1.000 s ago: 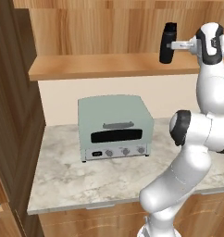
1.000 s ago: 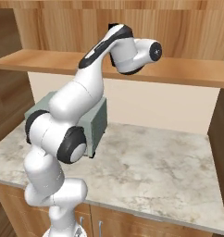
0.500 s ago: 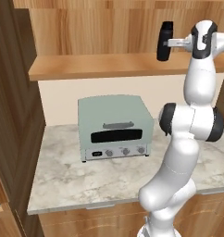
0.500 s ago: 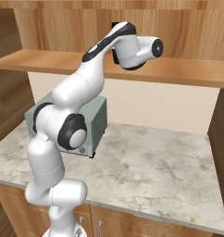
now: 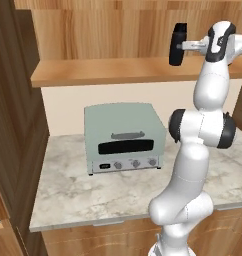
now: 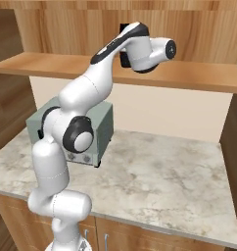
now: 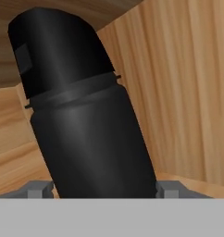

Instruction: Pick the water bottle from the counter and place it in the open cabinet.

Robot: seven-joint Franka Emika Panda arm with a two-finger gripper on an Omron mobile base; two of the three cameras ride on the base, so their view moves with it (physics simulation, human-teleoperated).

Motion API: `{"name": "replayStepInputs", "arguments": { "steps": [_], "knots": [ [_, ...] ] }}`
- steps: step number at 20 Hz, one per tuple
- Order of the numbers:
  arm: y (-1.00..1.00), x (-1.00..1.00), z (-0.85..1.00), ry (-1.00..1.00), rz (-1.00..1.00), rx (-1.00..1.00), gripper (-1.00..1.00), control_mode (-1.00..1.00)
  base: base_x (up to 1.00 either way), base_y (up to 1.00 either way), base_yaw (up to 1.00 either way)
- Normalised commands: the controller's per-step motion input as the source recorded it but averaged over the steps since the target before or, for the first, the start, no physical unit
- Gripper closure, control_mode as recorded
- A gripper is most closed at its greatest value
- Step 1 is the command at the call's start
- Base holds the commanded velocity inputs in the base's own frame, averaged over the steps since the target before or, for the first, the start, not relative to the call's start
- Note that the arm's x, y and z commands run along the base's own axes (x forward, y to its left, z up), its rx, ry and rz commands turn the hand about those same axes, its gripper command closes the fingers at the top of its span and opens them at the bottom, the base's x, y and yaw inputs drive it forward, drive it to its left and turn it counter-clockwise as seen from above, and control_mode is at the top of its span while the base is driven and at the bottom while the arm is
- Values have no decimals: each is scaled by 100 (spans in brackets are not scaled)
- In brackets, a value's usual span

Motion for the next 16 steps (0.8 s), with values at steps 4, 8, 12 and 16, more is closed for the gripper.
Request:
{"name": "replayStepInputs", "arguments": {
  "steps": [4, 8, 12, 16],
  "knots": [
    [0, 10, -51, 0, 0, 0, 100, -100, 0, 0, 0],
    [0, 10, -60, -1, 0, 0, 100, -100, 0, 0, 0],
    [0, 7, -48, 0, 0, 0, 100, -100, 0, 0, 0],
    [0, 4, -20, 0, 0, 0, -100, -100, 0, 0, 0]
  ]
}}
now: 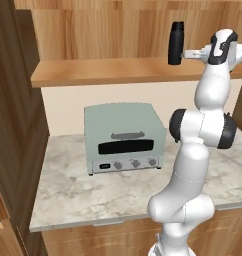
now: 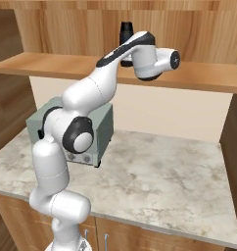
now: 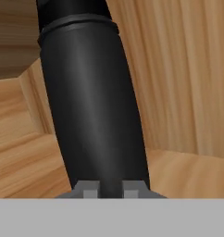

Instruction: Pick the water bottle from the counter and place it in the open cabinet.

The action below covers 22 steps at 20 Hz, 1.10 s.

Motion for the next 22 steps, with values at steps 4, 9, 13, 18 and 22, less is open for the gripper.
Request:
{"name": "replayStepInputs", "arguments": {
  "steps": [4, 9, 13, 18, 22],
  "knots": [
    [-11, 0, 0, -4, 1, 0, -100, -100, 0, 0, 0],
    [-17, -7, 9, -5, 0, 0, -100, -100, 0, 0, 0],
    [-21, -29, 15, -5, 0, 0, -100, -100, 0, 0, 0],
    [-24, -60, 23, -3, 0, 0, -100, -100, 0, 0, 0],
    [-18, -81, 19, -2, 0, 0, -100, -100, 0, 0, 0]
  ]
}}
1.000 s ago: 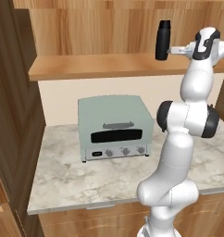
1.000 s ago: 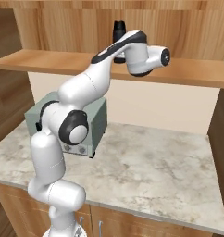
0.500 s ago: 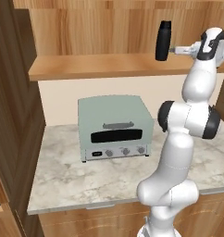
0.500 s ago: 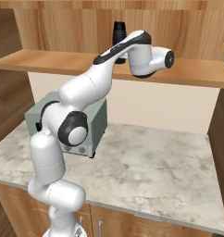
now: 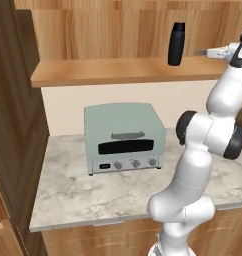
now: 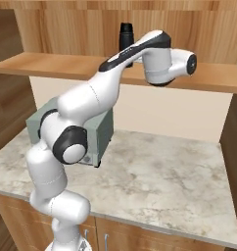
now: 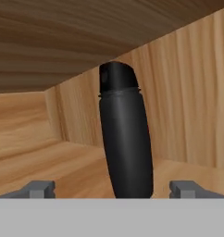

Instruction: Pick the water bottle from the counter and place it in the open cabinet.

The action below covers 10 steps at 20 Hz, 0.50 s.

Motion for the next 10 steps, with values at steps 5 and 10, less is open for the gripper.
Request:
{"name": "replayStepInputs", "arguments": {
  "steps": [5, 10],
  "knots": [
    [-2, -88, -3, -5, 0, 0, -100, -100, 0, 0, 0],
    [21, -66, -43, -8, 0, 1, -100, -100, 0, 0, 0]
  ]
}}
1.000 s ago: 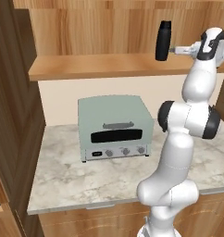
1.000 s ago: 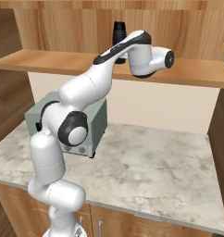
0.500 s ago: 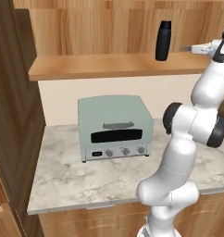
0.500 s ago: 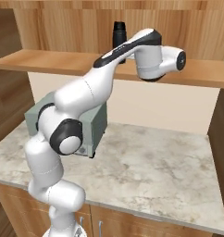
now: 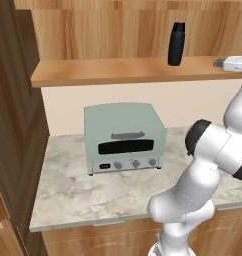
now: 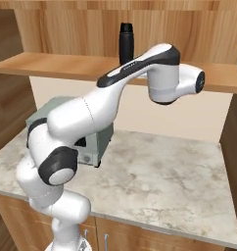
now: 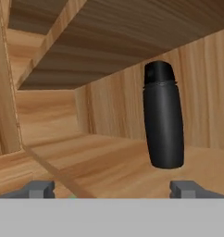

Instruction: Pick the water bottle from the counter and place it in the open cabinet.

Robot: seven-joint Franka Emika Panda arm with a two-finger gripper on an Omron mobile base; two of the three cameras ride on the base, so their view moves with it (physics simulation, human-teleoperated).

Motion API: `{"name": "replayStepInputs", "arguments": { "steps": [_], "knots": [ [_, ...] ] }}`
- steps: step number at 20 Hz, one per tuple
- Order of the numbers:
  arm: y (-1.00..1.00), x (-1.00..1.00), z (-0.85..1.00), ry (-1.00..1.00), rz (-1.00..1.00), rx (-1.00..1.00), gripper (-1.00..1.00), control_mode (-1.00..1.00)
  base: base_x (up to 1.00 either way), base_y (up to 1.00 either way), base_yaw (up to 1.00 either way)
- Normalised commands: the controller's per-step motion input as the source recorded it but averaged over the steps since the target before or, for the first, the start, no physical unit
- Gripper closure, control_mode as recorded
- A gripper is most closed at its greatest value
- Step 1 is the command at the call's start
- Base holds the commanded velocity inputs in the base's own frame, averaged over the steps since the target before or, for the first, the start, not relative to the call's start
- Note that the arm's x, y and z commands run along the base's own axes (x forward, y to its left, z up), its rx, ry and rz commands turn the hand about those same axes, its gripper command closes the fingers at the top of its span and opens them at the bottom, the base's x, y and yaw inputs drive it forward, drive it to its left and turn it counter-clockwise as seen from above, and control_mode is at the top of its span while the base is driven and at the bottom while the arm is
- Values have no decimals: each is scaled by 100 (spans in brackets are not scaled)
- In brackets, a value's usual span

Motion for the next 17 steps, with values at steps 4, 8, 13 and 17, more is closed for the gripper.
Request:
{"name": "replayStepInputs", "arguments": {
  "steps": [4, 8, 13, 17],
  "knots": [
    [27, -61, -56, -9, 0, 6, -100, -100, 0, 0, 0],
    [28, -60, -40, -7, 0, 7, -100, -100, 0, 0, 0],
    [33, -59, -24, -2, 0, 5, -100, -100, 0, 0, 0],
    [39, -54, -22, 0, 0, 2, -100, -100, 0, 0, 0]
  ]
}}
